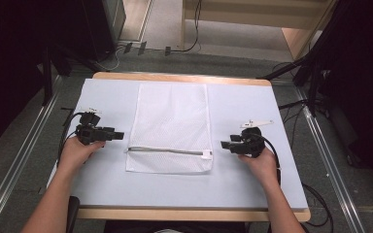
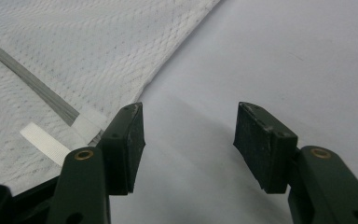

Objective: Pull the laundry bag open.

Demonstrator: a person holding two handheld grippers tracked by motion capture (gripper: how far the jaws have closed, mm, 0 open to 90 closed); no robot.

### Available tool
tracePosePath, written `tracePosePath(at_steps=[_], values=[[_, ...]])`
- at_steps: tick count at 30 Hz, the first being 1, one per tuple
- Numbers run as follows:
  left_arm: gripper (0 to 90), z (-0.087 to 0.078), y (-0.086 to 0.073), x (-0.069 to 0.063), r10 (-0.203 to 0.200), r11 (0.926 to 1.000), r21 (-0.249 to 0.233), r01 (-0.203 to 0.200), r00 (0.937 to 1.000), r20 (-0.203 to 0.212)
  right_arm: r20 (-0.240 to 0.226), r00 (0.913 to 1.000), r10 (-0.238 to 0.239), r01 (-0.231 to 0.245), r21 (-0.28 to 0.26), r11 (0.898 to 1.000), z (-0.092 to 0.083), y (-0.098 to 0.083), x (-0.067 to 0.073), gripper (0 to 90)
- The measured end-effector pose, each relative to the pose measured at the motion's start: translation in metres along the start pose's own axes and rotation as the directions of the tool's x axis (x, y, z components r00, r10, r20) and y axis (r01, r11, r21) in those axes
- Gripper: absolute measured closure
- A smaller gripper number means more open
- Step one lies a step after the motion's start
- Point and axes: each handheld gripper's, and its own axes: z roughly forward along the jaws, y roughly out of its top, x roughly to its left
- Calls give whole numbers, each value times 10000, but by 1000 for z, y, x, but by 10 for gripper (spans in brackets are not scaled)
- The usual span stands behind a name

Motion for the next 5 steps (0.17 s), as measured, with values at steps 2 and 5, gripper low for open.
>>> tracePosePath(at_steps=[2, 5], values=[[363, 0, 0, 0, -4, 10000, -7, 4, 10000, -4, 18, 10000, -7, 7, 12, 10000, 0, 0, 0, 431], [362, 0, 0, 0, -71, 10000, -29, 70, 10000, -20, 32, 10000, 27, -27, 10, 10000, 0, 0, -1, 425]])
